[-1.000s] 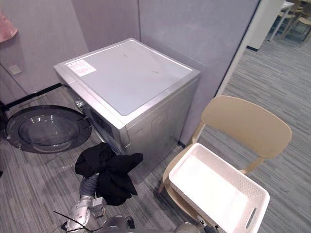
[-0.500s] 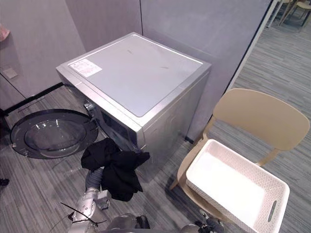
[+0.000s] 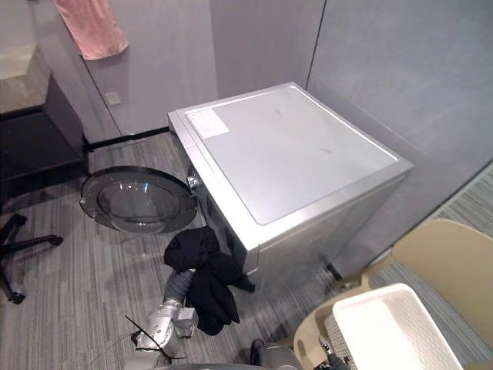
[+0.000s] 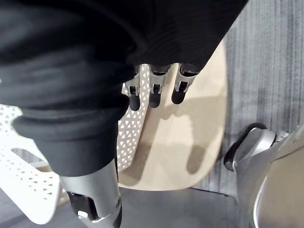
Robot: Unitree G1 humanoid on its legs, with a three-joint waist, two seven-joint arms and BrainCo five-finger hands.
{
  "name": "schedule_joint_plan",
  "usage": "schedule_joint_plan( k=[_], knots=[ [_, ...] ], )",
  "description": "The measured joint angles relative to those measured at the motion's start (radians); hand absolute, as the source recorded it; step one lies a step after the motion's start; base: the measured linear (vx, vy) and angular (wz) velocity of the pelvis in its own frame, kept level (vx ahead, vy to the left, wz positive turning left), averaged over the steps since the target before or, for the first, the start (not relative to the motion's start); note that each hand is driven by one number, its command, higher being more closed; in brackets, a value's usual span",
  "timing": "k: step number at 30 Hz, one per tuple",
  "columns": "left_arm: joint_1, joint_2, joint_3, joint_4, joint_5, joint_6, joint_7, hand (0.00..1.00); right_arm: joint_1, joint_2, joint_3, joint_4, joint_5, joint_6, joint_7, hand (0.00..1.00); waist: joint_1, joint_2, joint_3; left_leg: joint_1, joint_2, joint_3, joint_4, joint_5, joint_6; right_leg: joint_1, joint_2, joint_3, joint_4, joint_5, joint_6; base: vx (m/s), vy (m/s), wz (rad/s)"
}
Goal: Pick up the laundry basket with both hands and put the clothes into the washing machine.
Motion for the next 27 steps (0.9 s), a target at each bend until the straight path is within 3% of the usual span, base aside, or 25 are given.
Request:
schedule_joint_plan(
  k=[1, 4, 5, 6, 8, 10, 12, 14, 17, 19, 20, 21, 22, 24, 26, 27],
  knots=[
    [-0.010, -0.001, -0.022, 0.000, 0.006, 0.000, -0.001, 1.00, -0.013, 0.003, -0.007, -0.001, 0.003, 0.000, 0.000, 0.00, 0.000, 0.021, -0.007, 0.020, 0.026, 0.012, 0.002, -0.011, -0.016, 0.026, 0.023, -0.007, -0.012, -0.010, -0.013, 0.32, -0.191, 0.04],
    [-0.011, -0.008, -0.001, -0.001, 0.005, -0.001, 0.006, 1.00, -0.019, 0.008, -0.005, -0.022, 0.007, -0.001, -0.001, 0.00, 0.003, 0.036, -0.015, 0.050, 0.062, 0.043, 0.038, -0.017, -0.030, 0.089, 0.056, -0.010, -0.052, -0.025, -0.016, 0.27, -0.183, 0.05],
    [-0.003, 0.001, 0.015, -0.003, 0.005, -0.001, 0.006, 1.00, -0.013, 0.006, -0.003, -0.027, 0.007, -0.001, 0.000, 0.00, 0.003, 0.039, -0.009, 0.004, 0.087, 0.064, 0.214, -0.036, -0.072, 0.133, 0.075, -0.011, -0.074, -0.058, -0.040, 0.10, -0.103, 0.19],
    [0.007, 0.003, 0.017, -0.007, 0.004, -0.001, 0.006, 1.00, -0.019, 0.006, -0.004, -0.027, 0.007, -0.001, 0.000, 0.00, 0.010, 0.036, -0.001, -0.032, 0.100, 0.070, 0.325, -0.033, -0.089, 0.155, 0.088, -0.007, -0.079, -0.066, -0.036, 0.14, -0.120, 0.04],
    [0.047, -0.004, 0.018, -0.013, 0.004, -0.001, 0.005, 1.00, -0.014, 0.001, -0.002, -0.027, 0.006, -0.002, 0.001, 0.00, 0.043, 0.057, -0.007, -0.187, 0.158, 0.068, 0.692, 0.014, -0.166, 0.211, 0.121, 0.016, -0.079, -0.088, -0.052, 0.15, -0.039, -0.40],
    [0.080, 0.000, 0.026, -0.028, 0.003, -0.001, 0.001, 1.00, -0.013, -0.015, 0.034, -0.031, -0.002, 0.001, 0.000, 0.00, 0.056, 0.054, -0.008, -0.286, 0.176, 0.077, 0.789, 0.007, -0.136, 0.238, 0.119, 0.040, -0.079, -0.100, -0.064, 0.20, 0.025, -0.35],
    [0.103, -0.008, 0.045, -0.043, -0.006, 0.001, 0.000, 1.00, -0.020, -0.012, 0.036, -0.046, -0.004, 0.003, -0.001, 0.00, 0.065, 0.052, -0.007, -0.335, 0.193, 0.102, 0.745, -0.025, -0.083, 0.248, 0.103, 0.073, -0.082, -0.105, -0.061, 0.23, 0.104, -0.42],
    [0.101, -0.008, 0.062, -0.047, -0.008, 0.002, 0.000, 1.00, -0.009, -0.011, 0.067, -0.076, -0.004, 0.005, -0.002, 0.00, 0.071, 0.037, -0.002, -0.329, 0.191, 0.134, 0.621, -0.038, -0.062, 0.275, 0.069, 0.102, -0.093, -0.110, -0.049, 0.29, 0.182, -0.40],
    [0.097, -0.007, 0.065, -0.073, -0.007, 0.002, 0.002, 1.00, -0.011, -0.007, 0.099, -0.099, -0.028, 0.006, -0.001, 0.00, 0.077, 0.000, 0.014, -0.315, 0.185, 0.126, 0.393, -0.037, -0.064, 0.288, 0.003, 0.156, -0.095, -0.126, 0.003, 0.31, 0.226, -0.38],
    [0.098, -0.010, 0.060, -0.086, -0.007, 0.000, 0.007, 1.00, -0.012, -0.006, 0.103, -0.105, -0.049, 0.007, -0.002, 0.00, 0.079, -0.004, 0.017, -0.280, 0.203, 0.075, 0.253, 0.015, -0.068, 0.284, -0.021, 0.189, -0.078, -0.153, 0.054, 0.27, 0.290, -0.59],
    [0.107, -0.023, 0.058, -0.088, -0.007, -0.004, 0.008, 1.00, -0.004, -0.008, 0.083, -0.106, -0.055, 0.005, -0.011, 0.00, 0.080, 0.016, 0.015, -0.242, 0.238, 0.060, 0.201, 0.131, -0.062, 0.285, -0.015, 0.224, -0.060, -0.177, 0.092, 0.20, 0.303, -0.68],
    [0.114, -0.030, 0.058, -0.088, -0.007, -0.006, 0.007, 1.00, -0.001, -0.014, 0.078, -0.104, -0.065, 0.005, -0.012, 0.00, 0.079, 0.017, 0.014, -0.229, 0.246, 0.056, 0.191, 0.099, -0.152, 0.284, -0.018, 0.246, -0.050, -0.191, 0.109, 0.25, 0.430, -0.84],
    [0.125, -0.007, 0.057, -0.089, -0.007, -0.010, 0.006, 1.00, -0.001, -0.010, 0.078, -0.078, -0.081, 0.009, -0.012, 0.00, 0.071, -0.012, 0.008, -0.216, 0.227, 0.100, 0.183, 0.068, -0.153, 0.264, -0.044, 0.281, -0.038, -0.194, 0.123, 0.20, 0.436, -0.80],
    [0.138, 0.036, 0.041, -0.085, -0.007, -0.010, 0.005, 1.00, -0.020, -0.011, 0.101, -0.003, -0.082, 0.022, -0.005, 0.00, 0.064, -0.054, 0.006, -0.219, 0.208, 0.145, 0.149, 0.071, -0.142, 0.234, -0.075, 0.314, -0.079, -0.137, 0.161, 0.13, 0.375, -0.67],
    [0.136, 0.059, 0.040, -0.080, -0.007, -0.004, 0.004, 1.00, -0.038, -0.008, 0.090, 0.051, -0.082, 0.031, -0.004, 0.00, 0.048, -0.064, 0.005, -0.215, 0.202, 0.181, 0.113, 0.081, -0.125, 0.229, -0.090, 0.339, -0.153, -0.036, 0.177, 0.03, 0.295, -0.44],
    [0.132, 0.066, 0.037, -0.080, -0.007, -0.002, 0.004, 1.00, -0.042, -0.008, 0.085, 0.063, -0.082, 0.031, -0.003, 0.00, 0.047, -0.063, 0.005, -0.215, 0.196, 0.187, 0.105, 0.084, -0.121, 0.226, -0.095, 0.340, -0.164, -0.020, 0.183, -0.06, 0.304, -0.33]
  ],
)
